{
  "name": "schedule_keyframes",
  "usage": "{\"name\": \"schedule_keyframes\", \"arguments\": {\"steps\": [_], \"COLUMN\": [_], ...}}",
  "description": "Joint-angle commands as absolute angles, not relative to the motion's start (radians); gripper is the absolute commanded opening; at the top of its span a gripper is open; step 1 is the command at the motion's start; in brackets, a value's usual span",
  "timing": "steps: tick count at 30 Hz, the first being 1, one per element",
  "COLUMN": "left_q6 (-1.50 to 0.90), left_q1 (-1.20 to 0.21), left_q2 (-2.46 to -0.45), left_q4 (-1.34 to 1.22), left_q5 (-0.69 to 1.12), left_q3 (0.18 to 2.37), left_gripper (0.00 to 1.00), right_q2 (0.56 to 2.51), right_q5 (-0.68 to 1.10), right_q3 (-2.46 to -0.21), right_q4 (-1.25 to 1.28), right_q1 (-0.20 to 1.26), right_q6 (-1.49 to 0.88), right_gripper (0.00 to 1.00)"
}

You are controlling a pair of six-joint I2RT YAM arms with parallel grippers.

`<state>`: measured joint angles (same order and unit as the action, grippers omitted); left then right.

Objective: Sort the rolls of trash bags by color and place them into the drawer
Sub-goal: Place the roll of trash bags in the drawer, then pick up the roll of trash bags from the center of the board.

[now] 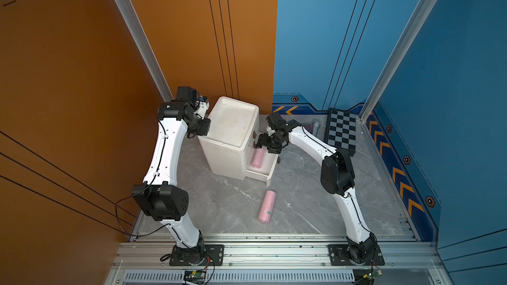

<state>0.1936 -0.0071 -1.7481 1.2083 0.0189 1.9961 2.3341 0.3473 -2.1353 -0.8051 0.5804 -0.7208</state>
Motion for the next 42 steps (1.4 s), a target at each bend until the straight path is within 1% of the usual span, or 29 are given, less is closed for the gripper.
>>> {"name": "schedule_keyframes", "arguments": {"steps": [1,8,14,19,23,28,34,42], "left_q6": [0.16,0.153,0.143,0.142,0.148,0.157,0.186,0.207], "left_q1": [-0.014,-0.013,-0.008,-0.006,-0.002,0.003,0.007,0.017], "left_q2": [-1.841,-1.834,-1.831,-1.848,-1.857,-1.886,-1.886,-1.857], "left_q4": [1.258,1.259,1.26,1.259,1.259,1.261,1.263,1.261], "left_q5": [0.052,0.037,0.038,0.061,0.071,0.079,0.077,0.096], "left_q3": [1.924,1.91,1.91,1.924,1.935,1.982,1.979,1.93], "left_gripper": [0.0,0.0,0.0,0.0,0.0,0.0,0.0,0.0], "right_q2": [2.24,2.013,1.816,1.693,1.637,1.632,1.702,1.799], "right_q5": [0.301,0.24,0.237,0.201,0.122,0.057,0.0,0.029], "right_q3": [-2.12,-1.926,-1.66,-1.461,-1.377,-1.328,-1.293,-1.259], "right_q4": [-0.82,-0.819,-0.819,-0.819,-0.824,-0.822,-0.806,-0.722], "right_q1": [0.575,0.573,0.609,0.694,0.786,0.881,0.989,1.013], "right_q6": [-0.694,-0.674,-0.723,-0.791,-0.849,-0.921,-0.986,-1.036], "right_gripper": [0.76,0.74,0.74,0.76,0.8,0.81,0.84,0.85]}}
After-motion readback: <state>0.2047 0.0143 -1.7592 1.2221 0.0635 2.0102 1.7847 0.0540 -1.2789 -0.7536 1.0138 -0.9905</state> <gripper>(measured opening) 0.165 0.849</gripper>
